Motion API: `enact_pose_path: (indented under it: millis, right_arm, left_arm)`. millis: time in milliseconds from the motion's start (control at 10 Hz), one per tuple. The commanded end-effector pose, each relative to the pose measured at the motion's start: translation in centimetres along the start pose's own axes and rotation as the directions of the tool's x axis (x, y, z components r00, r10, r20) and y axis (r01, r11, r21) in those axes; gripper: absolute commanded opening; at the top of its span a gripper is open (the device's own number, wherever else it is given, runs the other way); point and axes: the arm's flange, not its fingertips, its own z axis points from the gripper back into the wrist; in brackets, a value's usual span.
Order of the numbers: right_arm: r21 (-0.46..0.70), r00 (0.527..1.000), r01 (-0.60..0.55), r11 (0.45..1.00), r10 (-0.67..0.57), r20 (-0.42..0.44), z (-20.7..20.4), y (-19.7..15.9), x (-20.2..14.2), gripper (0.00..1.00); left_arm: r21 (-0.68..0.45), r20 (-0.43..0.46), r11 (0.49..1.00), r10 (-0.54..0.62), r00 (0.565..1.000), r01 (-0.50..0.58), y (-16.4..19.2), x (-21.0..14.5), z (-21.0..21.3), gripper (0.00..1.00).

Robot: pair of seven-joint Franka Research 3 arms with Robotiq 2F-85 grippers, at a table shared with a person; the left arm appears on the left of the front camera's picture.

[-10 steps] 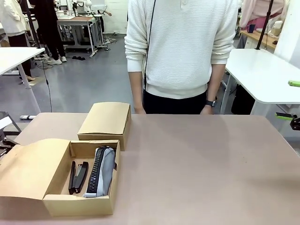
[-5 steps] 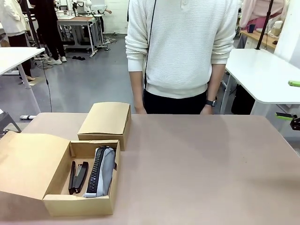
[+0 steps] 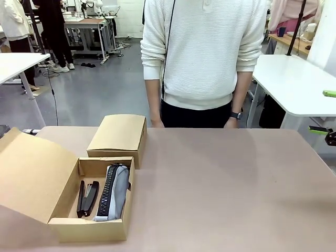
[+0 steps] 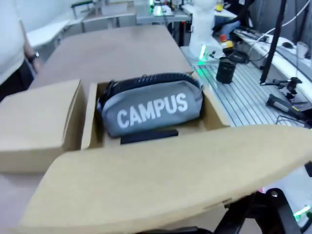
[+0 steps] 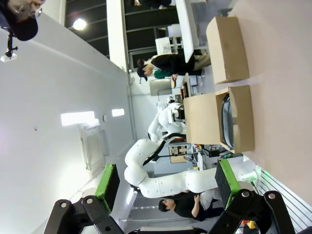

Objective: Place items inside the box.
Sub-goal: Close the lid of the Mailer Box closest to the robot.

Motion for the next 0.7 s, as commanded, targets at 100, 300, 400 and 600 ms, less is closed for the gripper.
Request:
enact_pose_path:
  millis: [100,300,400,600]
  right_arm:
    - [0.005,1.000,0.015,1.000,-0.015,0.008,-0.1,0.4,-0.4,1.00]
    - [0.005,1.000,0.015,1.000,-0.015,0.008,-0.1,0.4,-0.4,1.00]
    - [0.005,1.000,0.015,1.000,-0.015,0.008,-0.1,0.4,-0.4,1.00]
    - [0.005,1.000,0.015,1.000,-0.015,0.008,-0.1,0.4,-0.4,1.00]
  left_arm:
    - [-0.034,0.041,0.995,-0.089,0.995,0.091,-0.5,2.9,-3.2,1.00]
    - [-0.029,0.103,0.992,-0.116,0.988,0.120,-1.1,5.1,-4.9,1.00]
    - [-0.045,0.128,0.991,-0.121,0.984,0.127,-1.2,5.6,-6.1,1.00]
    - [-0.158,0.141,0.979,-0.104,0.985,0.126,-0.5,5.3,-9.5,1.00]
